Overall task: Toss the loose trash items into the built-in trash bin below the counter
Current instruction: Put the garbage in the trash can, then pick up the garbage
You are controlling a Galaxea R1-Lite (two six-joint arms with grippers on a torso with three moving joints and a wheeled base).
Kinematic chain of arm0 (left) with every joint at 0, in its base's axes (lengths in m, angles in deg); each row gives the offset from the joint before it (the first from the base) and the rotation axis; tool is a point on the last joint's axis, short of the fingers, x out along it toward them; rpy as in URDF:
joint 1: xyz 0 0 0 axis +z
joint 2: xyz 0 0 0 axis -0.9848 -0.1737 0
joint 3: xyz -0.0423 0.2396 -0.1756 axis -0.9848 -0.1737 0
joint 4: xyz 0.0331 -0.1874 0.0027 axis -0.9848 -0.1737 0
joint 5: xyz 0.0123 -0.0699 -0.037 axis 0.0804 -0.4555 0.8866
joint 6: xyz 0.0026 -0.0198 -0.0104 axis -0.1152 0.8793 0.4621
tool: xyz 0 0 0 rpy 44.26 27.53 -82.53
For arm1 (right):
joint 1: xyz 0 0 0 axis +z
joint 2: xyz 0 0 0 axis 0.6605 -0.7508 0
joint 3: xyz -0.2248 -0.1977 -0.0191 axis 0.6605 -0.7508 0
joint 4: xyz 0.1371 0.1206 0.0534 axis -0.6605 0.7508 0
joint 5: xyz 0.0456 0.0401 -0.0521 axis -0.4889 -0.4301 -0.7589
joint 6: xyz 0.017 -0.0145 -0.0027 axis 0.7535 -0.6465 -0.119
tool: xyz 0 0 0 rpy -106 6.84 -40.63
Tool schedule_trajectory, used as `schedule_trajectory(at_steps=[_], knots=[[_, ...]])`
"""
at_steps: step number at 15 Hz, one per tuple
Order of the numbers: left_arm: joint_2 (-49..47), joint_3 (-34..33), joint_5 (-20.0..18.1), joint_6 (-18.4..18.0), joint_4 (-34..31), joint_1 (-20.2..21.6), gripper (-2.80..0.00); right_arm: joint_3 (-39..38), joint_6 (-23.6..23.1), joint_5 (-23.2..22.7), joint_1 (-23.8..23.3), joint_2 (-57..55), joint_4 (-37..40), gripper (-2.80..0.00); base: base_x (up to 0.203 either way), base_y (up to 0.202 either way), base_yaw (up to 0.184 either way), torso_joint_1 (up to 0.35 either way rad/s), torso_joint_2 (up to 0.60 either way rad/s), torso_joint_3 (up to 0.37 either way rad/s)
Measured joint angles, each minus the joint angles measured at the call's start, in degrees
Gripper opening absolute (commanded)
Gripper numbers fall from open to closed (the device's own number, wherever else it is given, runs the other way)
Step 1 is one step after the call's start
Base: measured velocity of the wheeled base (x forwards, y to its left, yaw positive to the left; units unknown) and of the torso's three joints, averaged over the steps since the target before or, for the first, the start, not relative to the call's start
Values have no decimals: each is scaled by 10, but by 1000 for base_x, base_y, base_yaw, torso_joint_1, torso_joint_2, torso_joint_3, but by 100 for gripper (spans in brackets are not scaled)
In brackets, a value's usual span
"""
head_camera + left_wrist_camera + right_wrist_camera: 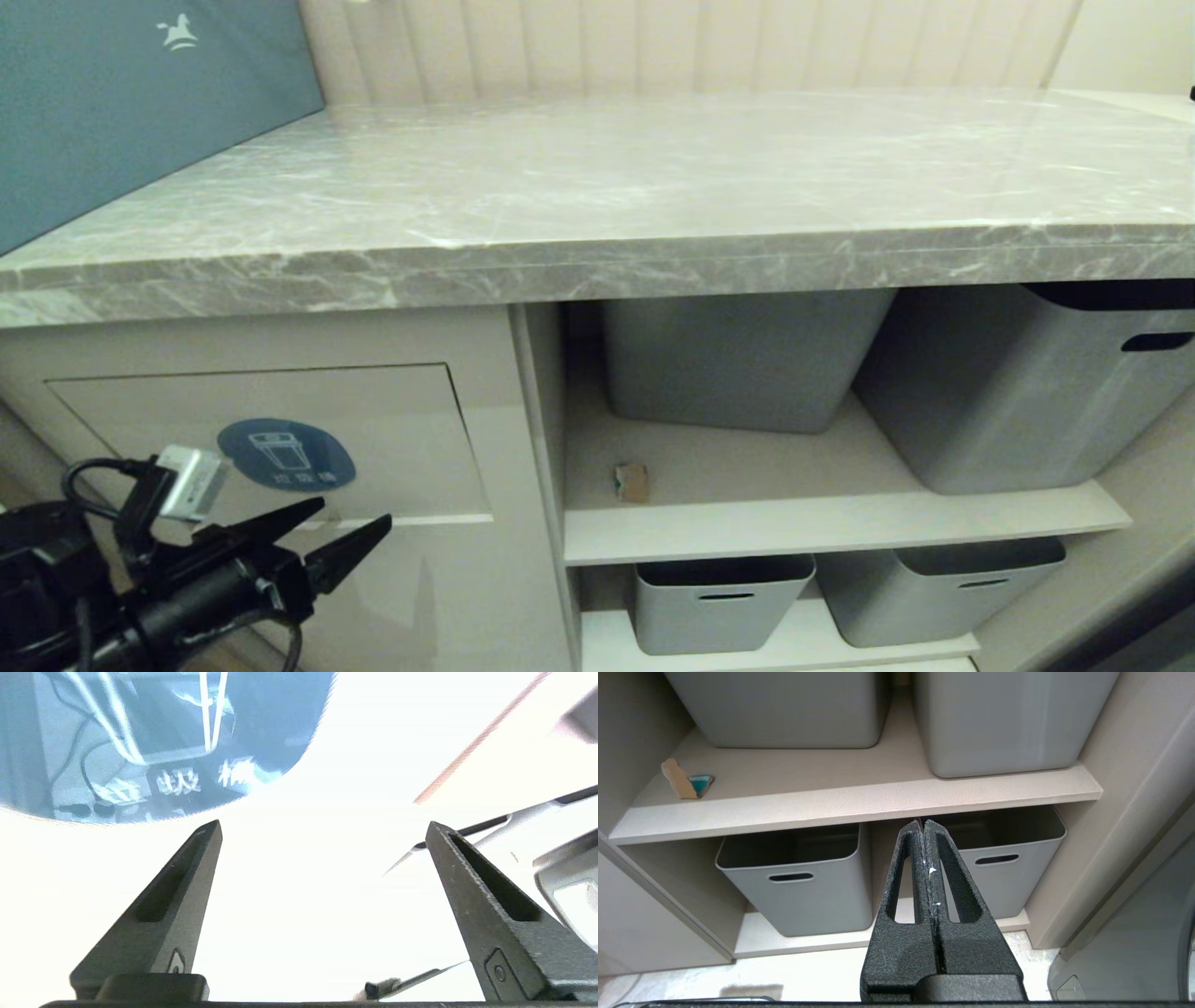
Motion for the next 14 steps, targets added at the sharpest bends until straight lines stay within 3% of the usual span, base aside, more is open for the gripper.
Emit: schedule_trajectory(at_steps=[5,9,14], knots=[[155,-10,9,0,-79,4,0,0,0,0,0,0,0,-280,0,0,0,0,0,0],[345,-2,54,-2,-248,9,0,0,0,0,0,0,0,-280,0,0,0,0,0,0],[634,-7,131,-10,-509,25,0,0,-1,0,0,0,0,-280,0,0,0,0,0,0]])
